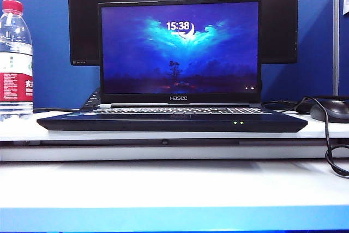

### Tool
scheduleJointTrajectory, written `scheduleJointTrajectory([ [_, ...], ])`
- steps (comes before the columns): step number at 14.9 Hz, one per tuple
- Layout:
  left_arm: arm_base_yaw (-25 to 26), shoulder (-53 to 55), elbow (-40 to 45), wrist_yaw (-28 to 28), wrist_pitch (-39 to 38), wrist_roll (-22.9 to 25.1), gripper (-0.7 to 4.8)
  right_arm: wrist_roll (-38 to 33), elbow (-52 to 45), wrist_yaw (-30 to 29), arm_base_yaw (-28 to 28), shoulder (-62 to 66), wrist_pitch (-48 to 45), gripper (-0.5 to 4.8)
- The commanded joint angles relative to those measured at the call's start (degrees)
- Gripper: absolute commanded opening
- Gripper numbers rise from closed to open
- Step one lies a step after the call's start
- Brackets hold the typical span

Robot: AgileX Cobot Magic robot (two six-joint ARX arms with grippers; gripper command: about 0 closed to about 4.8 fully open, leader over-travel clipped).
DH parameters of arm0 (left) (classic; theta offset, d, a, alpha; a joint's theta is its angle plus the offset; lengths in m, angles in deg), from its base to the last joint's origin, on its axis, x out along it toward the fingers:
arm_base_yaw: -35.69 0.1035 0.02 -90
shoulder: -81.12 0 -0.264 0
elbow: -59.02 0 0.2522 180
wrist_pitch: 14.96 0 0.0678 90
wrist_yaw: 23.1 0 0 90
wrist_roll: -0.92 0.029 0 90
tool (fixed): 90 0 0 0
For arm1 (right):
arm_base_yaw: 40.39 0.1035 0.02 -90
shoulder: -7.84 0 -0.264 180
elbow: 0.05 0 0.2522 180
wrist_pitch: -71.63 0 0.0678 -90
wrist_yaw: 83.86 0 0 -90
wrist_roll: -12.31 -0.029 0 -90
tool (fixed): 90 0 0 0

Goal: Close the lid of the black laptop.

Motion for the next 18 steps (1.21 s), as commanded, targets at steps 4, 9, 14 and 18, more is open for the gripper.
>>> scheduleJointTrajectory([
  [4, 0.0, -0.1, 0.0, -0.2, 0.5, 0.4, 0.40, -0.2, -0.2, -0.1, 0.0, -0.1, -0.8, -0.01],
  [9, 0.0, -0.1, -0.1, 15.3, 1.2, -24.8, 0.40, -7.0, -0.2, -3.4, 0.1, -0.1, -1.5, -0.01],
  [14, -0.1, -0.1, -0.1, 40.8, 18.2, -50.5, 0.40, -33.0, -0.2, -16.7, 0.1, -0.1, -12.9, -0.01],
  [18, -0.2, -0.1, -3.3, 50.0, 33.6, -67.6, 0.57, -36.2, 2.3, -11.5, 0.0, -0.1, -30.5, -0.01],
])
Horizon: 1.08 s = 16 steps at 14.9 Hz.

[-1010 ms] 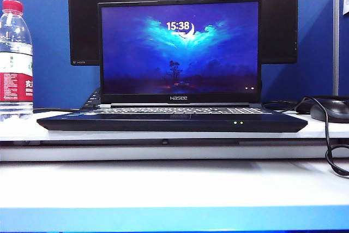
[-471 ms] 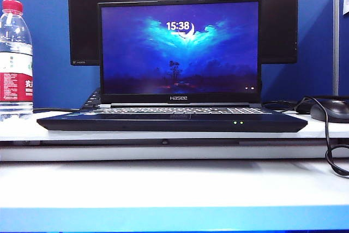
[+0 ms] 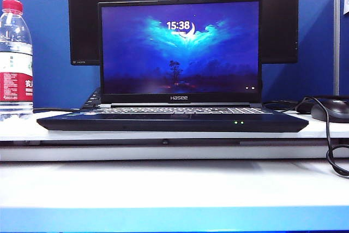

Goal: Close the lid of the black laptop.

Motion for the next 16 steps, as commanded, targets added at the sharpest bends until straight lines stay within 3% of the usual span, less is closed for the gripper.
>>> scheduleJointTrajectory([
  [1, -0.1, -0.1, -7.8, 7.3, 4.4, -5.5, 0.57, 0.0, 5.9, 4.3, 0.0, 0.0, -1.7, -0.01],
  [2, 0.2, 0.1, -13.2, 7.1, -2.9, 0.3, 0.57, 2.7, 9.1, 4.2, 0.0, 1.3, 2.3, -0.01],
  [4, 0.2, 6.1, -28.0, 7.4, -23.8, 17.8, 0.57, 10.2, 17.8, 3.5, 0.0, 8.7, 4.8, -0.01],
  [5, 0.2, 9.8, -32.1, 8.5, -27.3, 21.0, 0.57, 11.3, 21.3, 2.4, 0.0, 12.5, 4.8, -0.01],
  [8, 0.1, 24.9, -42.4, 14.3, -28.9, 24.7, 0.57, 15.3, 34.8, -3.8, 0.0, 27.0, 5.5, -0.01],
  [10, 0.0, 32.9, -43.8, 16.9, -28.4, 25.8, 0.57, 17.1, 44.1, -9.6, 0.0, 37.0, 8.0, -0.01],
  [12, -0.1, 41.8, -43.8, 23.0, -29.0, 27.2, 0.57, 18.1, 54.2, -16.1, 0.0, 47.7, 12.6, -0.01],
  [14, -4.2, 53.3, -43.8, 25.2, -30.1, 33.1, 0.57, 18.9, 67.5, -22.6, 0.0, 61.7, 16.7, -0.01],
  [16, -7.7, 60.0, -43.8, 25.2, -29.2, 35.5, 0.57, 19.0, 76.2, -26.9, 0.0, 70.0, 21.7, -0.01],
])
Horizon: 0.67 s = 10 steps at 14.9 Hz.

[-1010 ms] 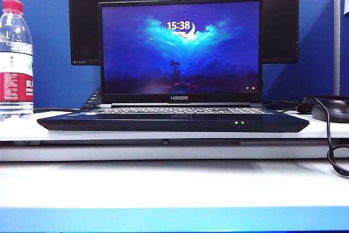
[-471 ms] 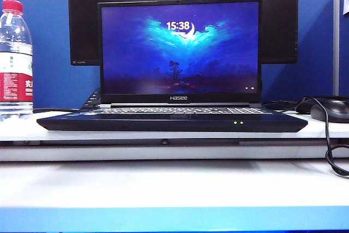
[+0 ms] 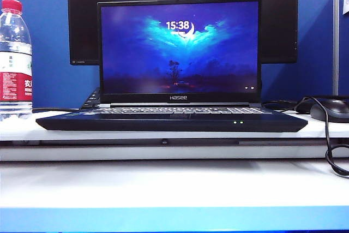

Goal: Close the lid of the black laptop.

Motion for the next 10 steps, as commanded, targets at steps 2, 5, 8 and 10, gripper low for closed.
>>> scheduleJointTrajectory([
  [2, -7.3, 12.2, -0.2, -0.2, 1.2, 5.8, 0.57, 0.7, 12.8, -5.9, 0.1, 12.0, 7.5, -0.01],
  [5, -11.7, 19.4, -0.2, -2.7, 1.2, 7.5, 0.57, 0.7, 16.7, -5.8, 0.0, 19.0, 7.6, -0.02],
  [8, -11.7, 23.3, -0.2, -3.3, -2.1, 9.8, 0.57, 1.9, 16.8, -5.6, 0.0, 24.7, 7.4, -0.01],
  [10, -11.7, 24.5, -0.2, -3.3, -4.9, 11.4, 0.57, 1.9, 16.8, -5.6, 0.1, 27.3, 7.2, -0.01],
])
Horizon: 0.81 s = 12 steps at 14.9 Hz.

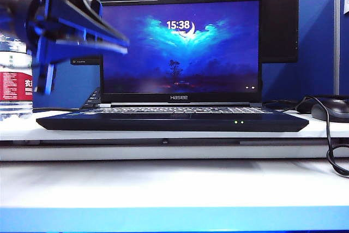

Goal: Close the lid of the black laptop.

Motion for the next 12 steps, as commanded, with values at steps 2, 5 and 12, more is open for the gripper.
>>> scheduleJointTrajectory([
  [2, 0.0, 1.8, -0.2, 0.0, -3.8, 3.1, 0.57, 0.3, 0.5, 0.0, 0.1, 3.1, -2.0, -0.01],
  [5, 0.0, 3.5, 0.0, -0.3, -5.4, 3.1, 0.57, 0.4, 3.2, 2.0, -0.1, 4.7, -4.2, -0.01],
  [12, -11.1, 9.2, -0.1, -21.3, -0.3, 1.1, 0.57, 0.4, 7.8, 1.6, 0.2, 7.4, -3.5, -0.01],
])
